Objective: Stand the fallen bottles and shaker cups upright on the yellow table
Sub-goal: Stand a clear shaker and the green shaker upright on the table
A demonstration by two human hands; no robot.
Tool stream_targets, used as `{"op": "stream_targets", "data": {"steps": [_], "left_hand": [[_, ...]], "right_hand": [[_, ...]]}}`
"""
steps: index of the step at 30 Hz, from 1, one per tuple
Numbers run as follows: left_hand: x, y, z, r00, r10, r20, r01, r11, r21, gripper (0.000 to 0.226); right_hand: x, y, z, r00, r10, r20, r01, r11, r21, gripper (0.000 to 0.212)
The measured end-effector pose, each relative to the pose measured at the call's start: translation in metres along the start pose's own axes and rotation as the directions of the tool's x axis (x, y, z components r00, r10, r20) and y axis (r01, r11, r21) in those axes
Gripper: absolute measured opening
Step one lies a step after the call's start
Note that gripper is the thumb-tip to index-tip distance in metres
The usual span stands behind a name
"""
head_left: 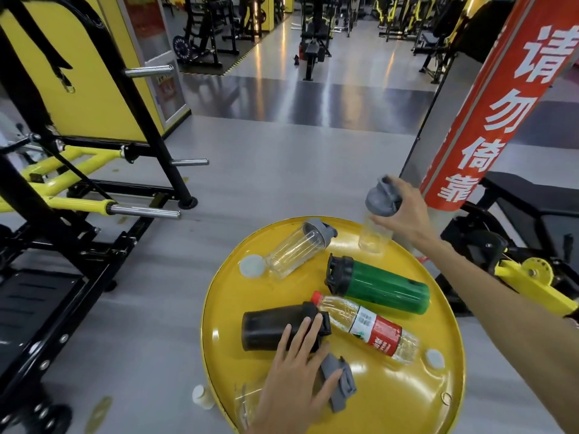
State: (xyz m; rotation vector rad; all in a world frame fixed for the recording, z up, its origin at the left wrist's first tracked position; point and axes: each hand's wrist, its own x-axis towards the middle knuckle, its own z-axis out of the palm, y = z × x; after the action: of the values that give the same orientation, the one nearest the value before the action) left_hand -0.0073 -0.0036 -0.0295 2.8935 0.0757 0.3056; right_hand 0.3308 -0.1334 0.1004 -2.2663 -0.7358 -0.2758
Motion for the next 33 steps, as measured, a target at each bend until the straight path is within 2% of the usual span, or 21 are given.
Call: {"op": "stream_targets", "data": {"steps": [4, 9, 17, 23, 26, 28, 30, 33], "left_hand": [[0.001, -0.002, 0.002, 1.0, 0.009, -0.003, -0.009, 0.999, 0.03, 0.049], [0.001, -0.002, 0.003, 1.0, 0.016, -0.01, -0.015, 0.999, 0.028, 0.049], [0.001, -0.003, 0.005, 0.999, 0.032, -0.018, -0.032, 0.999, 0.006, 0.049], [0.001, -0.002, 0.003, 0.999, 0.029, -0.024, -0.03, 1.0, -0.004, 0.049], [0.0, -0.002, 0.002, 0.999, 0.026, -0.024, -0.026, 1.0, -0.001, 0.049], [0.0, -0.002, 0.002, 0.999, 0.022, -0.024, -0.023, 1.0, -0.003, 0.049], [0.0, -0.001, 0.002, 1.0, 0.018, -0.022, -0.018, 1.0, -0.004, 0.049], [0.0, 0.0, 0.002, 1.0, 0.01, -0.019, -0.01, 1.0, -0.019, 0.049]], "right_hand": [[0.001, 0.019, 0.017, 0.995, 0.003, 0.095, -0.002, 1.0, -0.012, 0.089], [0.005, 0.035, 0.013, 0.993, 0.016, 0.113, -0.018, 1.0, 0.009, 0.089], [0.013, 0.045, -0.008, 0.959, 0.062, 0.278, -0.055, 0.998, -0.033, 0.108], [0.023, 0.047, -0.014, 0.903, 0.124, 0.412, -0.095, 0.991, -0.091, 0.117], [0.019, 0.031, -0.015, 0.918, 0.124, 0.376, -0.085, 0.989, -0.118, 0.107], [0.009, 0.014, -0.016, 0.961, 0.032, 0.276, -0.001, 0.994, -0.114, 0.093], [-0.007, -0.003, -0.016, 0.97, -0.108, 0.219, 0.144, 0.978, -0.152, 0.075], [-0.034, -0.022, -0.005, 0.907, -0.213, 0.363, 0.304, 0.928, -0.215, 0.058]]}}
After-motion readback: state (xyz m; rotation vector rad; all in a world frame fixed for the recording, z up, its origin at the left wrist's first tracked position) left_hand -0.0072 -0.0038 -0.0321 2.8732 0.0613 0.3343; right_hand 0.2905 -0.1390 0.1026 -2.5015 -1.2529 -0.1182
